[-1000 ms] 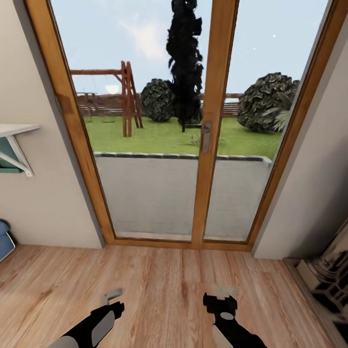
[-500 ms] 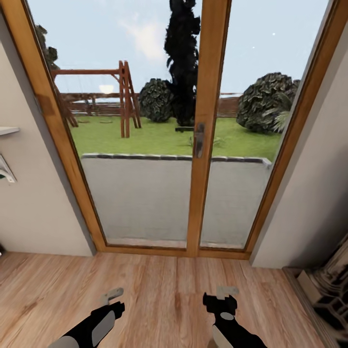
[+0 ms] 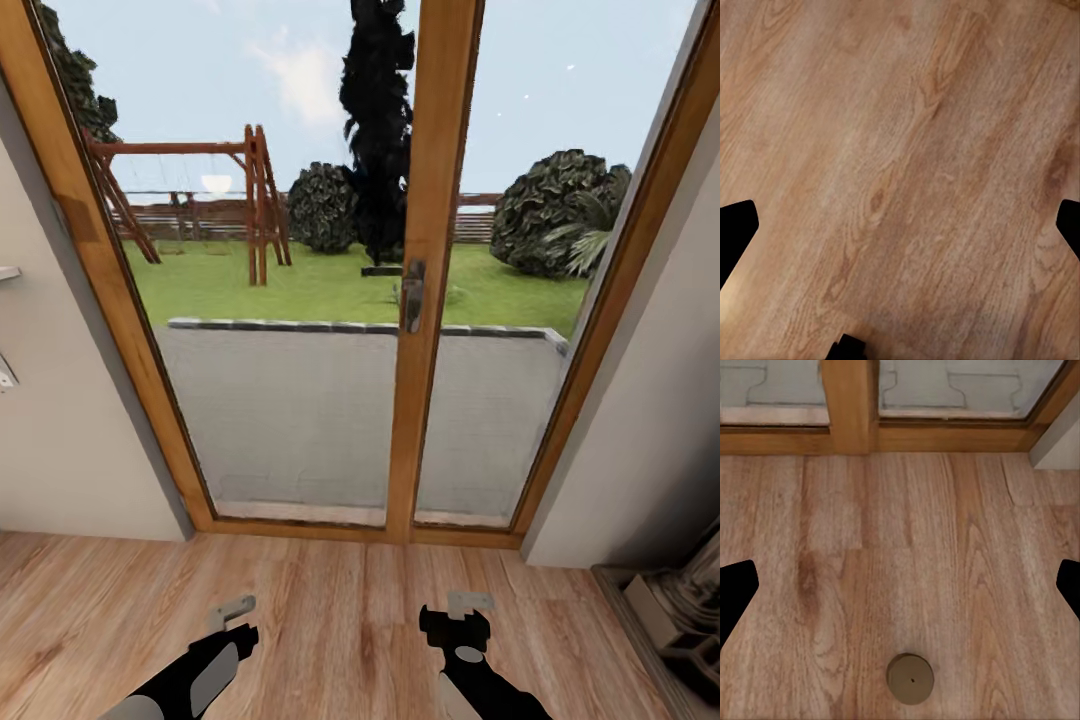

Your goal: Place each of the two pumpkins and all three candles from the living room inside a cabinet in the living room (use any cabinet), then make sure every cabinet is closed, and position the cauldron so it is next to a table in the living room.

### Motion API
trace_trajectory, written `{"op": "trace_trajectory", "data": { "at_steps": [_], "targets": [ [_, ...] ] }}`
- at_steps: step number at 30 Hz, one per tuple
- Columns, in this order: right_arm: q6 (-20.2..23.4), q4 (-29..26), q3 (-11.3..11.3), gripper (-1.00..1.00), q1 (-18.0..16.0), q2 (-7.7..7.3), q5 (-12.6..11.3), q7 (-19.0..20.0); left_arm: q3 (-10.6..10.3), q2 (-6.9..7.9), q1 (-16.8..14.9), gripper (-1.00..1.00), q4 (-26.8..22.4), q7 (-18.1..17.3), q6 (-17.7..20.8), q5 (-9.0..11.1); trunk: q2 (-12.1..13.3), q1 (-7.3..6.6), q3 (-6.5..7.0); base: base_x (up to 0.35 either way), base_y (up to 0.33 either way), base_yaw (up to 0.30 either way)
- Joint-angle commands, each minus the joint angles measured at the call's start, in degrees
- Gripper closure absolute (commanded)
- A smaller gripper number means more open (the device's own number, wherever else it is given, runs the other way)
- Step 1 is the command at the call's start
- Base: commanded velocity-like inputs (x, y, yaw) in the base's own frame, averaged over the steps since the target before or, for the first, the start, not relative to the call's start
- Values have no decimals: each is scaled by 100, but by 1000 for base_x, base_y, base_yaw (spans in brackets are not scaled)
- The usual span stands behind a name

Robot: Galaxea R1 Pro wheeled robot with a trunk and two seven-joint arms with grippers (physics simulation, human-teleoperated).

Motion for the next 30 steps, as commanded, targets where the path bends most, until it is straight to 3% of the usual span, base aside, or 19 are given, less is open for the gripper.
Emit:
{"op": "trace_trajectory", "data": {
  "at_steps": [1,17,26,30],
  "targets": [
    [-14,-3,48,-100,-8,-4,-57,-44,-48,6,-2,-100,-18,45,29,33,-5,1,-7,2,0,0],
    [-14,-3,48,-100,-8,-2,-41,-44,-45,15,-2,-100,-18,45,22,70,-5,1,-7,2,-40,0],
    [-14,-6,48,-100,-8,-18,-34,-44,-40,9,2,-100,-18,42,-220,68,-5,1,-7,4,-2,0],
    [-18,-11,48,-100,-8,-32,-32,-46,-40,25,2,-100,-21,30,-230,85,-165,89,-79,0,0,0]
  ]
}}
